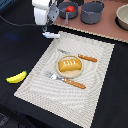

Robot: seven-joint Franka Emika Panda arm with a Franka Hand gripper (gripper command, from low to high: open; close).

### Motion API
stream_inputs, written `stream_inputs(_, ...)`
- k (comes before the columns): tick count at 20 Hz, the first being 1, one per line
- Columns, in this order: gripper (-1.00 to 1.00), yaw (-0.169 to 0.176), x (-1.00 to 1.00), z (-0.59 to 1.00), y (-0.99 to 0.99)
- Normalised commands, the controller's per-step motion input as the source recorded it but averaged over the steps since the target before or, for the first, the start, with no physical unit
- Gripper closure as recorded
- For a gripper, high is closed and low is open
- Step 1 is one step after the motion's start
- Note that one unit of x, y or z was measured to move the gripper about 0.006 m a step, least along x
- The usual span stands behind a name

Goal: Interact with the objects in diverse but meaningful ways.

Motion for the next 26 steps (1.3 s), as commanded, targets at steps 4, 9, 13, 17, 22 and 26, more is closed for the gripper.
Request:
stream_inputs(4,-1.0,0.001,0.24,-0.04,0.0)
stream_inputs(9,-1.0,0.007,0.02,-0.28,0.0)
stream_inputs(13,-1.0,0.012,0.0,-0.38,0.0)
stream_inputs(17,-1.0,0.013,0.0,-0.4,0.0)
stream_inputs(22,-1.0,0.01,0.0,-0.31,0.0)
stream_inputs(26,-1.0,0.0,0.01,-0.27,0.0)
